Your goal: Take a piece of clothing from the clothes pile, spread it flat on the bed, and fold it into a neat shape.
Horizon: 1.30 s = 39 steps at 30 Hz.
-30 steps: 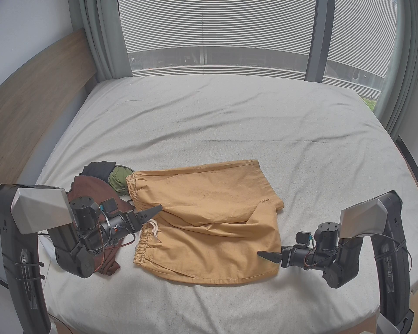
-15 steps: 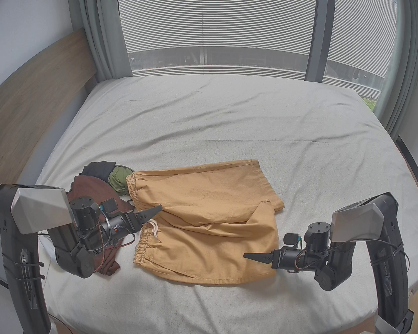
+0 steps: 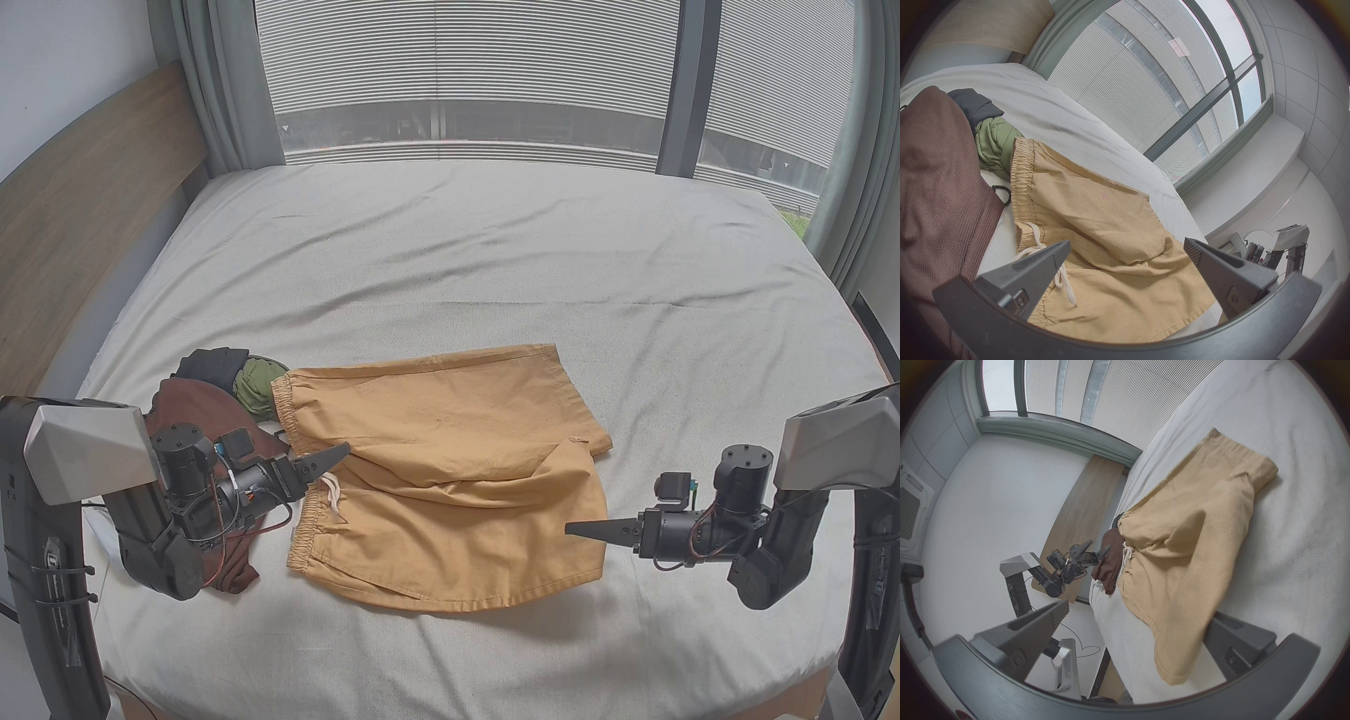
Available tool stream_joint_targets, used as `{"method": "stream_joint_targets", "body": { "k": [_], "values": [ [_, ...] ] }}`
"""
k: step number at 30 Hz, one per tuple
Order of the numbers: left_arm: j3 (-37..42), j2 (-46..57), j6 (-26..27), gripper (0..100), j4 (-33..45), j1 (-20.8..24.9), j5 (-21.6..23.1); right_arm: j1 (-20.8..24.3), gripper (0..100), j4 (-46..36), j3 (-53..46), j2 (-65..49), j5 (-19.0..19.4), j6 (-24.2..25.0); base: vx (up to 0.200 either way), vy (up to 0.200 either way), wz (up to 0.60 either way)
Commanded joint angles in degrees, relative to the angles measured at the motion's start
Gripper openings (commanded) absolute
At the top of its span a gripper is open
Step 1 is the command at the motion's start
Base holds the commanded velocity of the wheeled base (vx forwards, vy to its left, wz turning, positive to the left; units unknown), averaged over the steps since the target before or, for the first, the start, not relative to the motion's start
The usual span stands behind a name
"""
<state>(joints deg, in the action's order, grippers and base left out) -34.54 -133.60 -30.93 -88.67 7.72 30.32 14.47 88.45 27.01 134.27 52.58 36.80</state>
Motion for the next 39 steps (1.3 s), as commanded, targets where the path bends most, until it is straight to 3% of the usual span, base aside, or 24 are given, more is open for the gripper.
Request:
{"method": "stream_joint_targets", "body": {
  "k": [1,6,21,26,33,39],
  "values": [
    [-0.01,0.0,-0.01,100,-0.01,0.02,-0.08,-1.55,100,0.05,-2.58,-5.33,1.3,0.2,0.0,0.0,0.0],
    [-0.01,0.0,-0.01,100,-0.01,0.02,0.0,-1.99,100,0.05,-4.25,-6.21,2.79,0.2,0.0,0.0,0.0],
    [0.08,0.09,-0.01,100,-0.01,0.02,-0.08,1.17,100,-0.12,1.81,-0.85,1.74,0.55,0.0,0.0,0.0],
    [0.08,0.18,-0.01,100,-0.01,-0.16,-0.08,4.34,100,-0.12,6.65,0.47,-2.48,4.33,0.0,0.0,0.0],
    [-0.01,0.27,-0.01,100,-0.01,-0.51,0.0,7.85,100,-0.21,13.77,7.5,-6.61,5.38,0.0,0.0,0.0],
    [-0.01,0.0,-0.01,100,-0.01,-0.51,-0.08,9.08,100,-0.65,16.58,9.79,-7.4,5.65,0.0,0.0,0.0]
  ]
}}
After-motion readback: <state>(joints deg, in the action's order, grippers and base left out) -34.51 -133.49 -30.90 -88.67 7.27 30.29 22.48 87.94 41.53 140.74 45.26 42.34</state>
